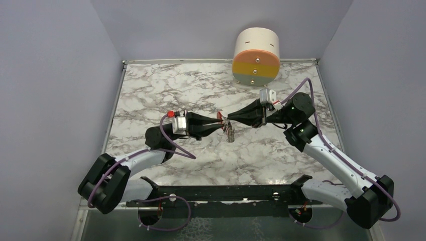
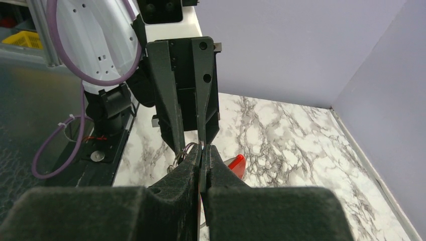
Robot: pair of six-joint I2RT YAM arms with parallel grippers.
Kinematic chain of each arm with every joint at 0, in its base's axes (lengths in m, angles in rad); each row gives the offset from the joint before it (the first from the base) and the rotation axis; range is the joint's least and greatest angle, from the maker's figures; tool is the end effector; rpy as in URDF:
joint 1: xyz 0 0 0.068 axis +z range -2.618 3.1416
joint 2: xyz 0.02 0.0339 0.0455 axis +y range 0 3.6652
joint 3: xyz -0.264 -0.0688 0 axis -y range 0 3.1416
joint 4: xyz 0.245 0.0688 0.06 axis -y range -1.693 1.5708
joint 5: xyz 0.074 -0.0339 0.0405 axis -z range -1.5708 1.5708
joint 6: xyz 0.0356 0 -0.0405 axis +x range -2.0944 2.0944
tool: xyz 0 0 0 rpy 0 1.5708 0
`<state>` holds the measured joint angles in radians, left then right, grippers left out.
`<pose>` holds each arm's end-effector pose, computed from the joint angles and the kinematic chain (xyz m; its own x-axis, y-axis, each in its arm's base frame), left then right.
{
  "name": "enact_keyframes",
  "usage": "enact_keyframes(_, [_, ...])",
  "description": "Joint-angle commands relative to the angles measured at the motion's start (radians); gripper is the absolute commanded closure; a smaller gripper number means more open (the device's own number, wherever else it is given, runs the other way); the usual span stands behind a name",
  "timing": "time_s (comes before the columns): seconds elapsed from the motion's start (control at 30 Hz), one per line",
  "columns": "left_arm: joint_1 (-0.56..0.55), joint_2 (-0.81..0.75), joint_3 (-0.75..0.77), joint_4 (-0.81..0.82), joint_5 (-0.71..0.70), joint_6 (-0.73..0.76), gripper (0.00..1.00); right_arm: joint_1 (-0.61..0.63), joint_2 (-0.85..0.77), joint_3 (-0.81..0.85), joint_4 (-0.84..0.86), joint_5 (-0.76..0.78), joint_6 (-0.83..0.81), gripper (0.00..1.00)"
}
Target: Remove the keys from the keyring
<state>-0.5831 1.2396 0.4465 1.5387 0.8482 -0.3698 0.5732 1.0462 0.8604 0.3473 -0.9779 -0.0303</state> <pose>0.1693 -0.1437 0.2969 0.2302 -0.4381 -0.8689 0.9731 0.0968 0.2089 0.1792 0.1508 0.3708 0.1651 0.0864 -0.9825 -0.9862 0.0282 -0.1632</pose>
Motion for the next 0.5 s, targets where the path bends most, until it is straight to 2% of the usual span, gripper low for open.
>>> enact_keyframes(0.0, [-0.004,-0.022,-0.008,0.222,-0.022,0.018,0.77,0.007,-0.019,-0.011,0.053,-0.021,0.010,0.98])
enact_keyframes(0.47, [-0.004,0.014,0.017,0.224,-0.016,0.001,0.75,0.011,-0.020,-0.011,0.057,-0.022,0.007,0.98])
